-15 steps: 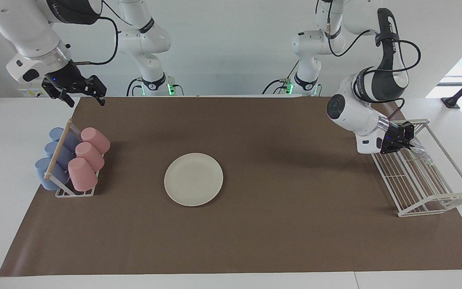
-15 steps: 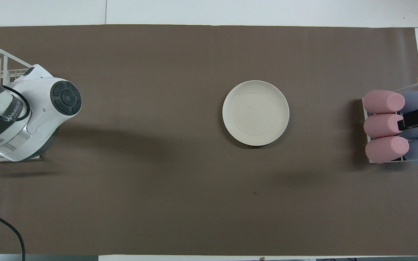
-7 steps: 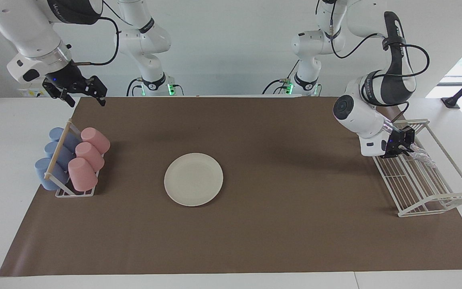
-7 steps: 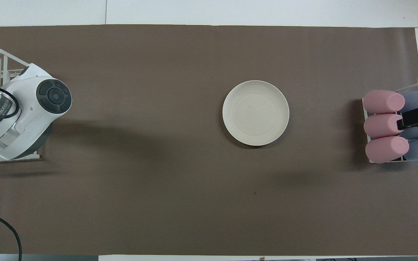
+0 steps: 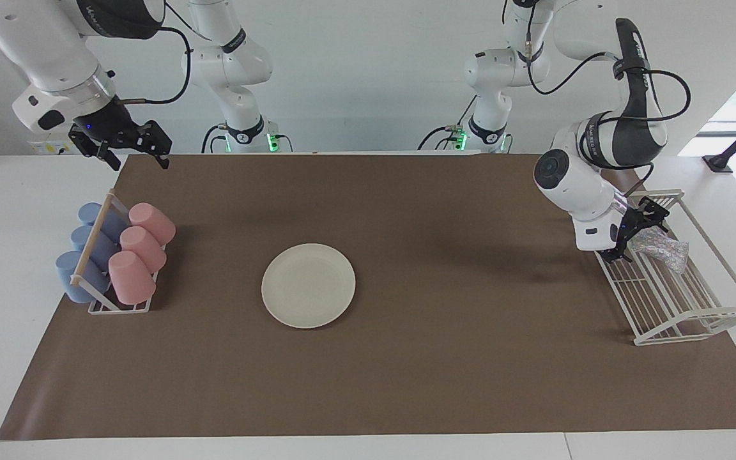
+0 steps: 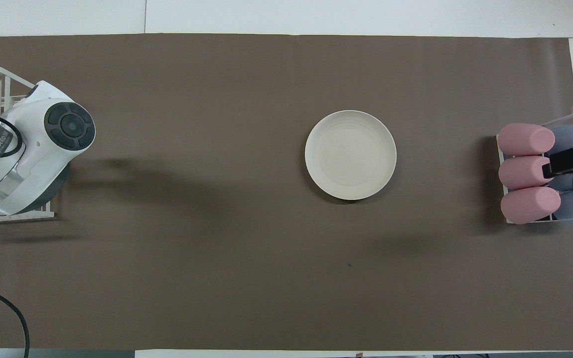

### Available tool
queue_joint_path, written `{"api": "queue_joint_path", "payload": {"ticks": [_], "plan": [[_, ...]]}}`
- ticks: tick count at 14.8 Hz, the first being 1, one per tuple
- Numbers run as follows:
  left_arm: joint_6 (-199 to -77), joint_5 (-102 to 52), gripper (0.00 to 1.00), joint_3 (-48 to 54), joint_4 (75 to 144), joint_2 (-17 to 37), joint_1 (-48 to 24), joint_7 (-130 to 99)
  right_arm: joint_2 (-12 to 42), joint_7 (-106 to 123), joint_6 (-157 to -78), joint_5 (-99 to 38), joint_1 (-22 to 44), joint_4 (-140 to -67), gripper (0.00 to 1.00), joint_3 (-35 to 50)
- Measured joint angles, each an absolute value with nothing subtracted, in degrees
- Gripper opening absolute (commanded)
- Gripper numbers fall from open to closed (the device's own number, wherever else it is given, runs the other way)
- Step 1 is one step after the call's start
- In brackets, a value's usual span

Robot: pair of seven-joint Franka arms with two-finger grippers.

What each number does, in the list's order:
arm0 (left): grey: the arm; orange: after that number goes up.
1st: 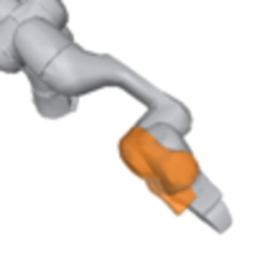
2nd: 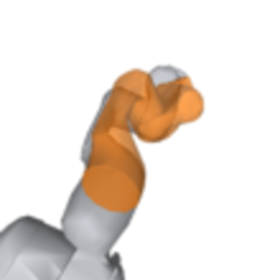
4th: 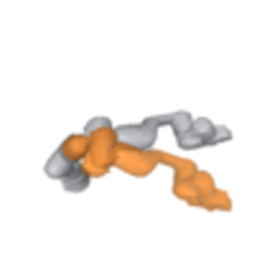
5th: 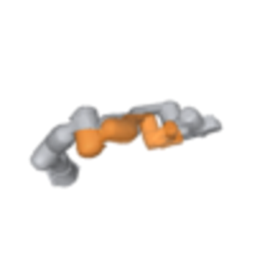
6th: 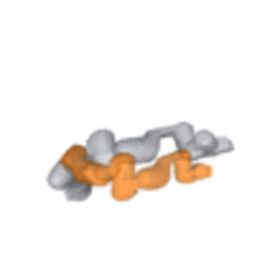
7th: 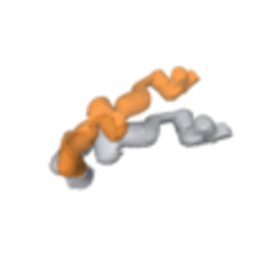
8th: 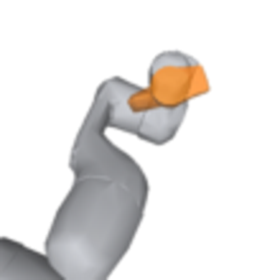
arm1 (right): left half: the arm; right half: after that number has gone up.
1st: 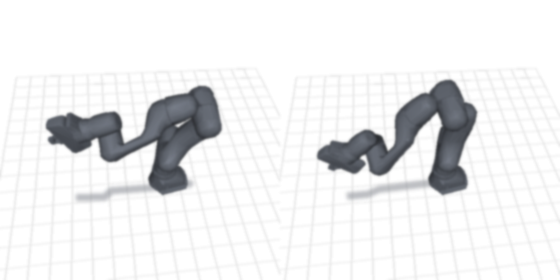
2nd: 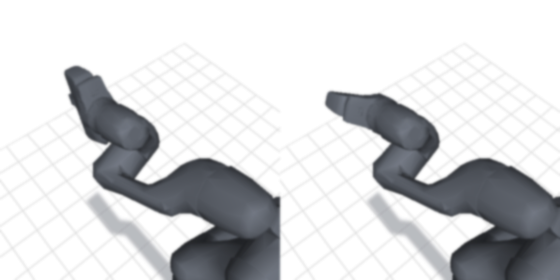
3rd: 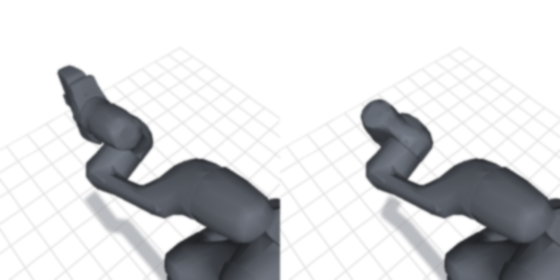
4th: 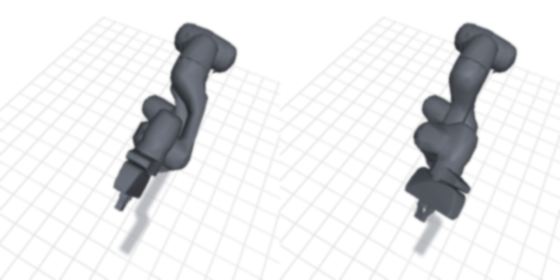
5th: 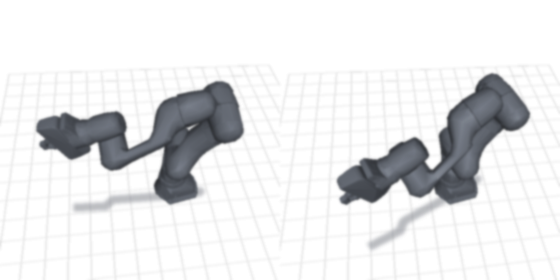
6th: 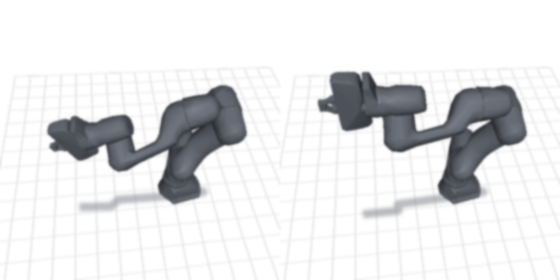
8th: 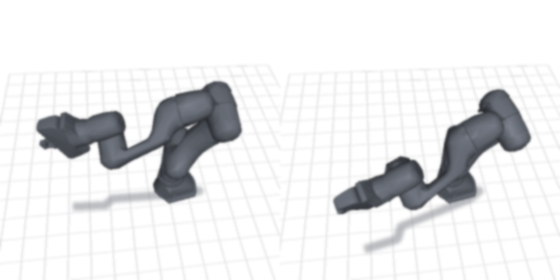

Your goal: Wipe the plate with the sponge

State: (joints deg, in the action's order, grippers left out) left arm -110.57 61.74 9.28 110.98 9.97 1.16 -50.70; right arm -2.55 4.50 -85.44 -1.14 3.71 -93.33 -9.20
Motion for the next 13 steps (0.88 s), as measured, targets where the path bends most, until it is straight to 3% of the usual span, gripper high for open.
{"api": "queue_joint_path", "payload": {"ticks": [7, 13], "plan": [[-110.7, 50.9, 1.0, 9.4, 104.1, 10.8, 1.2, -50.1, -2.5, 4.5, -85.4, -1.1, 3.8, -93.3, 1.0, -9.2], [-110.5, 31.8, 1.0, 8.6, 95.9, 10.7, 1.4, -40.8, -2.5, 4.5, -85.4, -1.1, 4.0, -93.0, 1.0, -9.2]]}}
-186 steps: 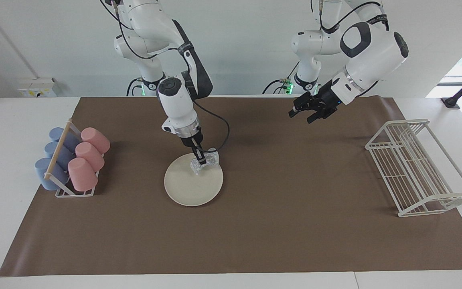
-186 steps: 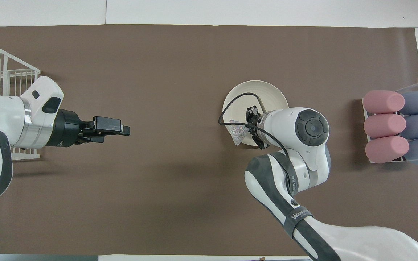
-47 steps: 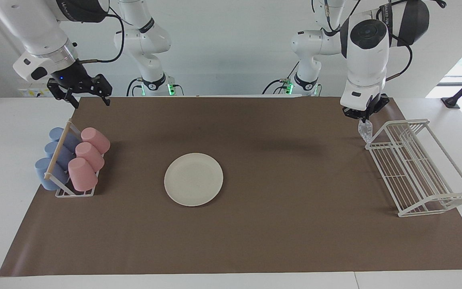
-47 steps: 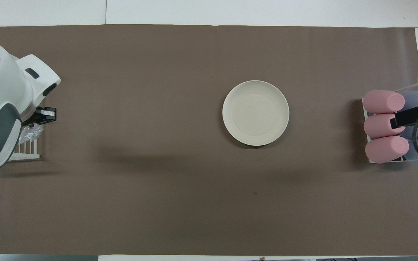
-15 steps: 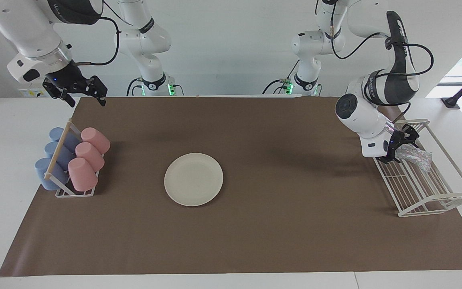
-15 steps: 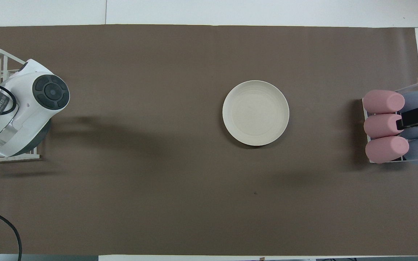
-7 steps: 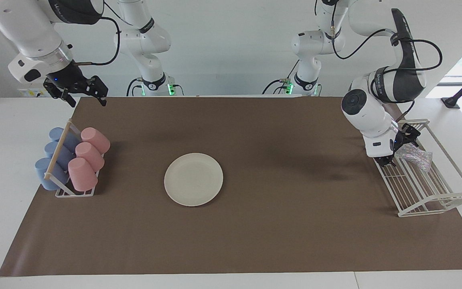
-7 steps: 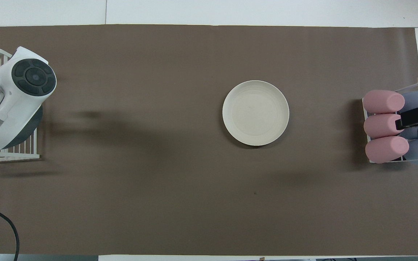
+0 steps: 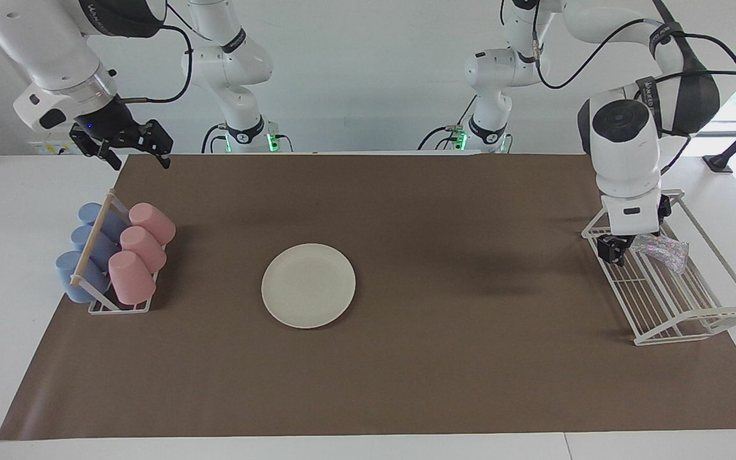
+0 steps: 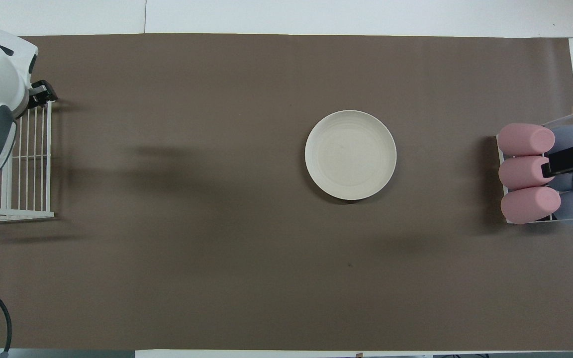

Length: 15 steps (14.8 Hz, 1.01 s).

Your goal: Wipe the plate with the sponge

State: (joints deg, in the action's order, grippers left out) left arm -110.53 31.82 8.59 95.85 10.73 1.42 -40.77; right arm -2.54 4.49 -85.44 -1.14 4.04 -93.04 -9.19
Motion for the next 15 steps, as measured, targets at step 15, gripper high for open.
{"api": "queue_joint_path", "payload": {"ticks": [15], "plan": [[-85.5, 1.2, 1.0, 3.3, 94.4, -3.3, -4.6, -8.5, -2.5, 4.5, -85.4, -1.1, 4.1, -93.0, 1.0, -9.2]]}}
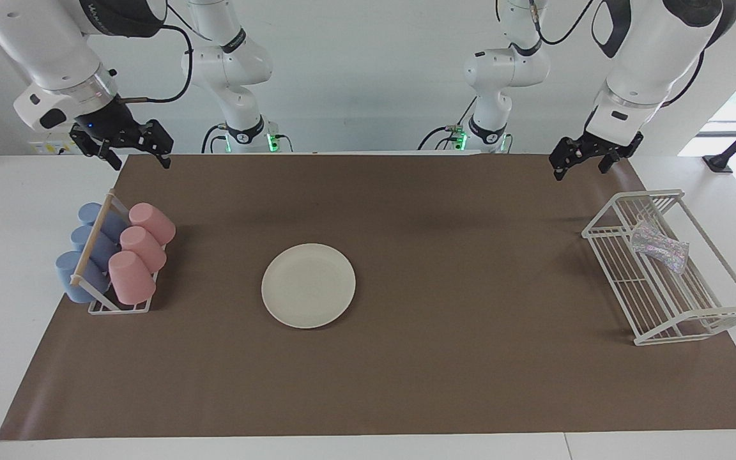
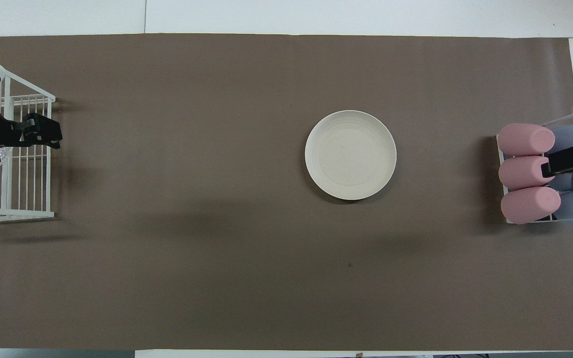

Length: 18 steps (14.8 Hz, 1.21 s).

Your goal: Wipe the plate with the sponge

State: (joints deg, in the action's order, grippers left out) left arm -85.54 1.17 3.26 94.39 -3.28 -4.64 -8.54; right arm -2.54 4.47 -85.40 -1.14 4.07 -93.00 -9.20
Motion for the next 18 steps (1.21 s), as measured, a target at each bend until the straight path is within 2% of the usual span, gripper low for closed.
{"api": "queue_joint_path", "payload": {"ticks": [3, 18], "plan": [[-80.6, -2.5, 1.0, -1.6, 94.4, -5.1, -8.5, -6.4, -2.5, 4.5, -85.4, -1.1, 4.1, -93.0, 1.0, -9.2], [-83.7, -1.4, 1.0, 0.2, 92.9, -3.2, -10.3, -6.2, -2.5, 4.5, -85.4, -1.1, 4.1, -92.9, 1.0, -9.2]]}}
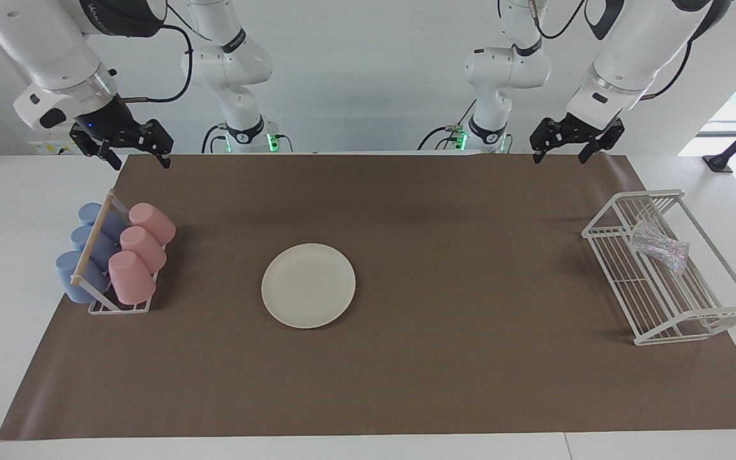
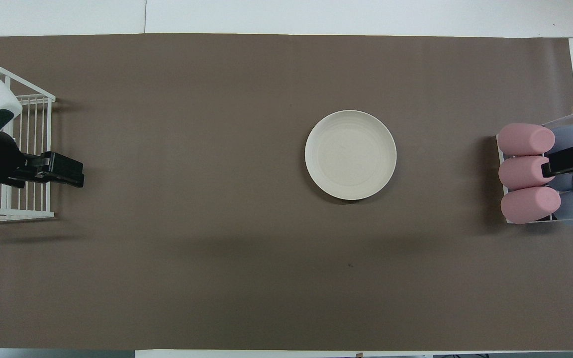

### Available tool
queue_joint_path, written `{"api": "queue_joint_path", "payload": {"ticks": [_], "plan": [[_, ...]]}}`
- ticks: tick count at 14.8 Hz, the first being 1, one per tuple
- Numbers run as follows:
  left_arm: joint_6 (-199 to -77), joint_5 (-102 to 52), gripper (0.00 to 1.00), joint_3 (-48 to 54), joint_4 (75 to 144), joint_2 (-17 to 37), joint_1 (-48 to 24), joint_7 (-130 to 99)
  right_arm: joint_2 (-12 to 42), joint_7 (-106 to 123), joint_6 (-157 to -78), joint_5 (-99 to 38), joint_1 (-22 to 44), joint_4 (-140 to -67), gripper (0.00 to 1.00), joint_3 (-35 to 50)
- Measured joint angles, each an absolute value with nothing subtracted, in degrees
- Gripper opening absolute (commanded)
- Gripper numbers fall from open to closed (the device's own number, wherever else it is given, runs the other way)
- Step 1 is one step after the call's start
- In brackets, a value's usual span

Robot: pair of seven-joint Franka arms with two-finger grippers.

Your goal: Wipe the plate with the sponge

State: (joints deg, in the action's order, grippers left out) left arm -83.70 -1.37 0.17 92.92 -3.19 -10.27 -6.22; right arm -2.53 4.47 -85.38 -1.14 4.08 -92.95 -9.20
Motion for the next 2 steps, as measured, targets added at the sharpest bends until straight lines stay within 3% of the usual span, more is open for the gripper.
{"api": "queue_joint_path", "payload": {"ticks": [2], "plan": [[-83.7, -1.4, 1.0, 0.2, 92.7, -3.1, -10.3, -6.2, -2.5, 4.5, -85.4, -1.1, 4.1, -92.9, 1.0, -9.2]]}}
